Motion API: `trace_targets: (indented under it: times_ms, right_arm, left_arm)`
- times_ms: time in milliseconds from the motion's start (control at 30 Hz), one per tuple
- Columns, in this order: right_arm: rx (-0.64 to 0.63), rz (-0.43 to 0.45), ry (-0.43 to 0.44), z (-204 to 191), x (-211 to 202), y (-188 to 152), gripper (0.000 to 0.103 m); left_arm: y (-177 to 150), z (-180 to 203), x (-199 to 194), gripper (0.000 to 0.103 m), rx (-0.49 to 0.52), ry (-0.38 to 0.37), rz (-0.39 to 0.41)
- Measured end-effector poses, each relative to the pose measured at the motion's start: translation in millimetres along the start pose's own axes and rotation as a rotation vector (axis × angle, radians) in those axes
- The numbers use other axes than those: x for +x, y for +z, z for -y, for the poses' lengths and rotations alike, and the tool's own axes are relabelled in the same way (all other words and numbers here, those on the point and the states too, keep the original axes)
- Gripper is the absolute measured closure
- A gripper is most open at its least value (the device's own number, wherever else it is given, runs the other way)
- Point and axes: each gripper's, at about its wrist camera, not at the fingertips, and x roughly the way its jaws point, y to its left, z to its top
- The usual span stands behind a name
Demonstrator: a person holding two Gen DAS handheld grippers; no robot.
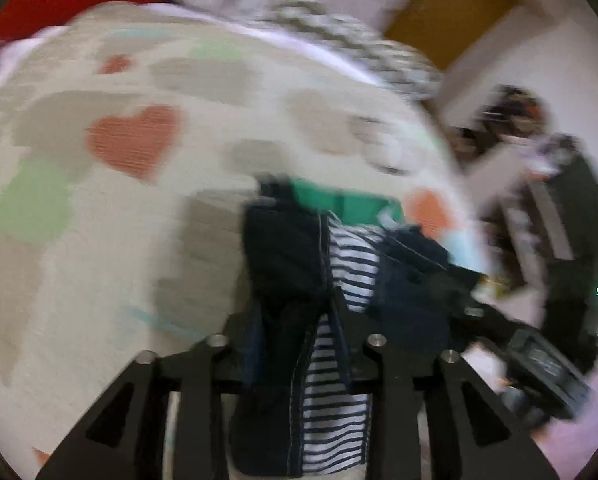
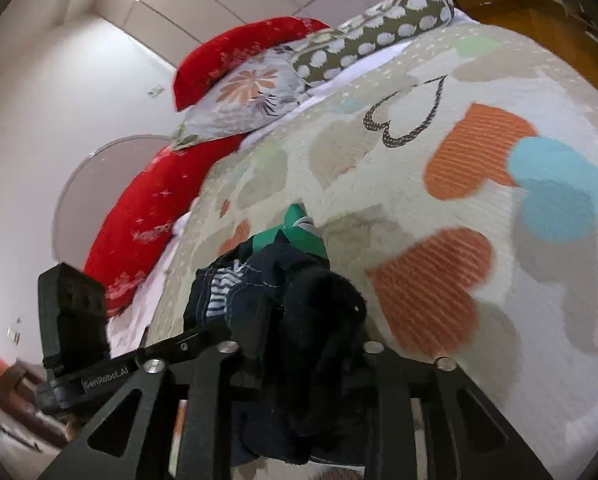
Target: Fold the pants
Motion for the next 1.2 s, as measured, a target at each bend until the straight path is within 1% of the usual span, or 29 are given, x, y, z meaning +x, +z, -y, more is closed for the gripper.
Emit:
trace_targets:
  times_ms: [33,67,100,133,200,267,300,333,400,433,500,533,567,600,633,700,767,800,833,867,933,967,1000,1033,1067,1100,1133,1200]
  right_arm:
    - [-0.017,-0.007,-0.06,1.1,17.8,5.0,0.059]
    - [-0.043,-0.012,-0.142,2.2,29.3,7.1,0.049]
    - [-0.065,-0.02,-0.229,3.2,38.7,8.6,0.043]
    - [-0.069,-0.03,-0.255,4.8,43.9,9.4,0.042]
    - [-0.049,-0.01,-0.214,5.4,31.1,9.5,0.042]
    - [-0.068,0.058,-0.213,-2.1,5.4,8.2,0.042]
    - [-0.082,0.075,-0.212,-5.5,-3.1,8.2,0.043]
    - [-0.103,0.095,-0.201,-11.2,-14.1,6.7,0.045]
    - [-0.114,0.111,-0.136,-22.5,-30.3,1.9,0.07]
    - [-0.116,0.101,-0.105,-26.8,-34.2,-2.2,0.074]
    - [-0.122,0.083,-0.056,-32.3,-35.5,-13.6,0.086]
    - [-0.124,0.069,-0.051,-34.6,-30.4,-18.0,0.086]
    - [-0.125,0.054,-0.052,-37.0,-21.9,-20.5,0.086]
    - [-0.125,0.035,-0.062,-35.8,-13.6,-23.8,0.086]
    - [-0.113,0.013,-0.099,-29.8,-0.8,-27.5,0.086]
    - [-0.106,-0.005,-0.14,-24.1,18.9,-29.2,0.086]
    - [-0.112,-0.013,-0.149,-22.5,22.5,-25.6,0.086]
    - [-0.1,-0.005,-0.136,-24.6,15.0,-23.6,0.086]
    - [-0.101,0.026,-0.118,-28.9,0.2,-23.6,0.086]
    - [-0.121,0.047,-0.119,-33.6,-10.5,-25.0,0.086]
    - [-0.177,0.08,-0.158,-39.3,-31.9,-33.0,0.082]
    - [-0.19,0.103,-0.189,-37.9,-44.9,-42.0,0.076]
    - [-0.19,0.118,-0.205,-34.5,-54.2,-50.3,0.067]
    - [-0.182,0.128,-0.216,-29.0,-63.5,-60.9,0.064]
    - [-0.167,0.132,-0.232,-22.2,-71.2,-72.6,0.062]
    - [-0.146,0.135,-0.247,-16.0,-76.0,-81.8,0.062]
    - [-0.119,0.134,-0.257,-9.1,-80.7,-91.0,0.062]
    - [-0.06,0.128,-0.267,4.0,-87.9,-106.5,0.062]
  left_arm:
    - [0.8,-9.0,6.4,0.059,-0.004,0.05,-0.006]
    - [1.0,-17.2,12.9,0.056,-0.017,0.053,-0.019]
    - [-1.7,-23.7,10.2,0.056,-0.034,0.028,-0.007]
    - [-4.5,-26.0,3.3,0.055,-0.036,0.021,0.011]
    - [-9.1,-27.6,-10.5,0.055,-0.028,0.033,0.046]
    - [-12.8,-29.2,-24.4,0.055,-0.028,0.063,0.081]
    - [-15.1,-31.1,-34.4,0.055,-0.033,0.083,0.103]
    - [-17.2,-31.0,-41.2,0.055,-0.036,0.086,0.118]
    - [-24.4,-30.4,-59.5,0.055,-0.053,0.058,0.156]
    - [-27.1,-29.9,-66.0,0.055,-0.058,0.045,0.171]
    - [-36.5,-22.4,-71.5,0.055,-0.059,-0.003,0.197]
    - [-40.0,-17.9,-69.1,0.055,-0.053,-0.019,0.193]
    - [-44.9,-12.4,-58.7,0.054,-0.036,-0.023,0.163]
    - [-46.8,-7.5,-46.5,0.054,-0.026,-0.009,0.135]
    - [-48.9,-7.4,-30.8,0.054,-0.027,0.011,0.097]
    - [-52.9,-13.6,-9.3,0.054,-0.055,0.02,0.037]
    - [-56.8,-15.9,-16.4,0.054,-0.071,0.015,0.057]
    - [-59.9,-14.0,-26.5,0.054,-0.06,0.019,0.074]
    - [-64.8,-11.5,-38.1,0.054,-0.047,0.025,0.093]
    - [-71.1,-9.8,-47.9,0.053,-0.045,0.037,0.114]
    - [-89.0,-5.5,-66.1,0.042,-0.051,0.054,0.154]
    - [-95.9,-4.2,-71.4,0.041,-0.054,0.057,0.166]
    - [-109.0,-1.5,-79.2,0.038,-0.059,0.07,0.188]
    - [-122.3,1.6,-85.2,0.034,-0.06,0.089,0.207]
    - [-129.6,3.0,-89.4,0.033,-0.06,0.104,0.218]
    - [-144.0,7.1,-95.2,0.032,-0.056,0.138,0.239]
    - [-148.8,9.1,-97.9,0.032,-0.051,0.156,0.248]
    - [-168.5,20.3,-107.5,0.032,-0.007,0.213,0.282]
